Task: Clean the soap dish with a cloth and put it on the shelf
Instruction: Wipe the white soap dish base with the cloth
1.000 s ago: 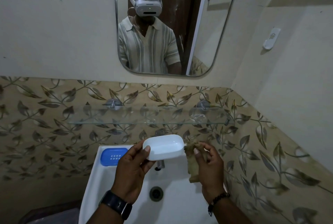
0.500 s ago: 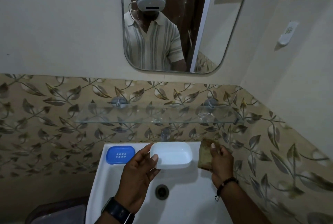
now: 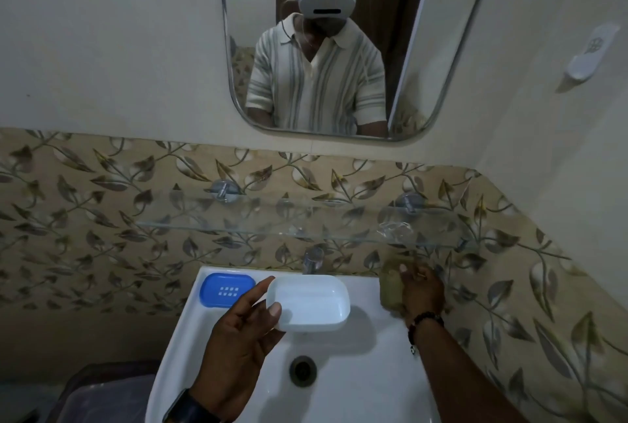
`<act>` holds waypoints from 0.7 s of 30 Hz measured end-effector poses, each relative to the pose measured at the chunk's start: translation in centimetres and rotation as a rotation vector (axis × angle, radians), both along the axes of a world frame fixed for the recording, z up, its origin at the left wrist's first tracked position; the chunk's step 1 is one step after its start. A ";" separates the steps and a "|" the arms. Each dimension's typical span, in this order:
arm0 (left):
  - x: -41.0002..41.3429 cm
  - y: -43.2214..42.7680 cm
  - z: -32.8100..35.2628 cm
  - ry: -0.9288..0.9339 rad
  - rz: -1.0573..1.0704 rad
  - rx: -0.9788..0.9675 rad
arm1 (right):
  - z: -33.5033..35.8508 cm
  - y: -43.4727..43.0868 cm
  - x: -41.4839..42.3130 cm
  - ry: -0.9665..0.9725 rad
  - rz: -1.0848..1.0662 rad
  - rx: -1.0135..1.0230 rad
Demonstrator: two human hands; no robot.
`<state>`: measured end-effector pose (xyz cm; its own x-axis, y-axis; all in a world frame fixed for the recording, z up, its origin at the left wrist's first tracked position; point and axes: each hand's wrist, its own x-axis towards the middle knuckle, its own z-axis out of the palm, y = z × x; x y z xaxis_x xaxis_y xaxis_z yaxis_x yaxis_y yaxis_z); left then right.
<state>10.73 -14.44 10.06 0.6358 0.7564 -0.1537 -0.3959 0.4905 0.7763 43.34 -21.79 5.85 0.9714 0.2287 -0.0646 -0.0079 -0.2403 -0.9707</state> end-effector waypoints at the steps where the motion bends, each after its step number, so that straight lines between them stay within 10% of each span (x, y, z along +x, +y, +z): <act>1: 0.0 -0.1 0.2 0.004 0.002 0.007 | -0.3 0.2 0.4 -0.040 0.028 -0.021; 10: 0.6 0.4 0.4 0.034 0.086 0.030 | -6.4 -1.6 0.2 -0.604 0.483 -0.759; 21: 0.4 -0.3 0.0 -0.008 0.092 -0.011 | -6.4 -2.1 -0.6 -0.791 0.539 -0.944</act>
